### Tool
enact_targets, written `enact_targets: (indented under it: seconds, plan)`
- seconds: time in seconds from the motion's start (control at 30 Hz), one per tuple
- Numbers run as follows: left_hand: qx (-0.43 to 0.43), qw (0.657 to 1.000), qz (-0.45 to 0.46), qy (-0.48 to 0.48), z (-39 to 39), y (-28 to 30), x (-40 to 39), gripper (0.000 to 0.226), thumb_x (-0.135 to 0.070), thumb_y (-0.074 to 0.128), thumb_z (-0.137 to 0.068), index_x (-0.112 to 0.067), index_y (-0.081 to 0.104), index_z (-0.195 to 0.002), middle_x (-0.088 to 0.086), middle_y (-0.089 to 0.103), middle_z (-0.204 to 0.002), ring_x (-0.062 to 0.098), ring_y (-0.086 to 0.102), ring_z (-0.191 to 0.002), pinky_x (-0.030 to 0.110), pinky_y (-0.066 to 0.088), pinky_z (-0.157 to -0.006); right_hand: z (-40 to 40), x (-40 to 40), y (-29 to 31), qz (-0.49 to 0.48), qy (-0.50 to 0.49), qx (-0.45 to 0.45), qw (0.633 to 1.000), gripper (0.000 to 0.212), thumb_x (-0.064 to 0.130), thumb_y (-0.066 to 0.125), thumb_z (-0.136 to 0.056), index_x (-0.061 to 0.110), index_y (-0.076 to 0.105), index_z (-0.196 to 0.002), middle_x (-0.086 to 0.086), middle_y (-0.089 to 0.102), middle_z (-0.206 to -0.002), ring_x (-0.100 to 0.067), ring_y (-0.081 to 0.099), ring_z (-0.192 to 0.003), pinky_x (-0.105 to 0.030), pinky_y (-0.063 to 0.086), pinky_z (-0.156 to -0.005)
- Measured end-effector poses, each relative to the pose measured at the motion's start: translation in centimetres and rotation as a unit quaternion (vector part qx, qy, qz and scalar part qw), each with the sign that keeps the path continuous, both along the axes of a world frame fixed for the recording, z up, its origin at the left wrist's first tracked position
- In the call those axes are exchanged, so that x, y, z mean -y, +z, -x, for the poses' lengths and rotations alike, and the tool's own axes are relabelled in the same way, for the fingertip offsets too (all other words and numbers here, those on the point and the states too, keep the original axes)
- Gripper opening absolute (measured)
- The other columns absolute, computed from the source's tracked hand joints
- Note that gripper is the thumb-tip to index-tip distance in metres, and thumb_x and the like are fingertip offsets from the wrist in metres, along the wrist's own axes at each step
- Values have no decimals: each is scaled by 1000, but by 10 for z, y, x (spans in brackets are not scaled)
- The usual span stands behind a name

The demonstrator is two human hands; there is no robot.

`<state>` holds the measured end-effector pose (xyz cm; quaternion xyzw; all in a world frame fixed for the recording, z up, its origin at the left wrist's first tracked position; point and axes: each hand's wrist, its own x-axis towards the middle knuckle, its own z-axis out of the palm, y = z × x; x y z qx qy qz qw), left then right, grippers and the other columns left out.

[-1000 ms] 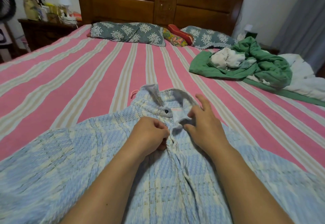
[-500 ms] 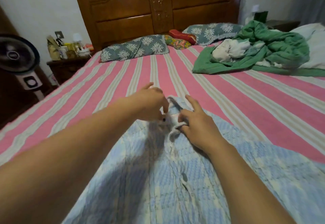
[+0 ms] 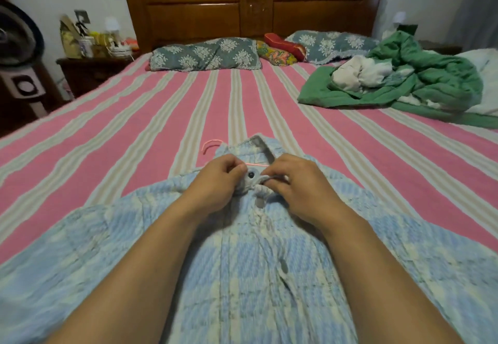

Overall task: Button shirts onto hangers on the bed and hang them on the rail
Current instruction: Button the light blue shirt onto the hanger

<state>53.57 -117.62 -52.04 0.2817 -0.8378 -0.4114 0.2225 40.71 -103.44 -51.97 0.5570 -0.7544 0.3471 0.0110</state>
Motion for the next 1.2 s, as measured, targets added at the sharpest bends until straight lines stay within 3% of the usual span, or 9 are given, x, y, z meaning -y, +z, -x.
enact_targets:
  seconds: [0.27,0.37,0.47,0.57,0.67,0.8,0.9,0.97,1.2]
  plan:
    - [28,996,68,-45,-4,15,-13,29,-31,56,-104,-22,64,-77,-4,59,-68,13,54,-64,31,41,-60,-11,3,3,21,-27,22,999,26,24,74,-91,30,61,-113,13,63,-98,-8,59,-88,-24,45,-75]
    - [30,988,143,-51,-4,12,-11,22,-33,54,-104,-25,69,-89,-4,68,-80,19,62,-81,45,50,-85,-11,3,4,5,-18,-5,1000,33,21,70,-94,25,68,-126,9,64,-101,-10,58,-91,-26,47,-81]
    - [20,968,247,-45,-4,14,-14,21,-36,53,-104,-32,70,-92,-11,65,-75,15,55,-89,51,32,-105,-10,3,4,-13,4,-40,999,21,18,69,-94,23,75,-113,4,60,-90,-14,56,-82,-33,47,-74]
    - [13,960,278,-38,-3,16,-13,23,-38,53,-104,-34,71,-92,-14,66,-77,13,54,-95,53,23,-112,-7,2,2,5,7,-38,999,18,19,70,-93,21,77,-110,4,60,-89,-11,56,-80,-31,47,-73]
    - [10,975,220,-43,-4,15,-14,18,-37,54,-103,-34,64,-88,-12,66,-74,12,59,-84,53,37,-103,-8,2,2,2,1,-32,999,21,25,69,-95,21,75,-115,9,58,-91,-8,54,-81,-26,43,-73]
    - [-100,995,-9,3,-4,14,-18,11,-22,49,-105,-30,56,-100,3,67,-77,19,59,-61,40,54,-63,-10,3,1,-5,-11,-37,999,19,32,67,-96,21,72,-110,13,54,-95,-8,54,-85,-28,43,-76]
    - [-197,962,-128,140,-5,8,-11,22,-6,47,-98,-24,60,-100,2,73,-89,26,72,-83,54,61,-75,-11,3,1,-21,-9,-36,999,20,37,64,-96,23,69,-109,15,54,-110,-8,55,-95,-29,44,-82]
    - [-228,943,-164,177,-4,7,-9,24,-1,49,-94,-20,63,-96,-3,74,-86,25,72,-85,57,59,-81,-13,2,2,-35,-6,-37,999,14,36,61,-98,26,65,-106,15,59,-103,-8,55,-90,-32,43,-77]
    - [-216,960,-117,132,2,-2,-11,25,3,45,-93,-14,63,-88,15,67,-101,19,69,-83,54,59,-82,-17,10,-1,-69,-4,15,998,19,28,57,-101,21,58,-84,7,52,-85,-13,51,-78,-37,42,-72]
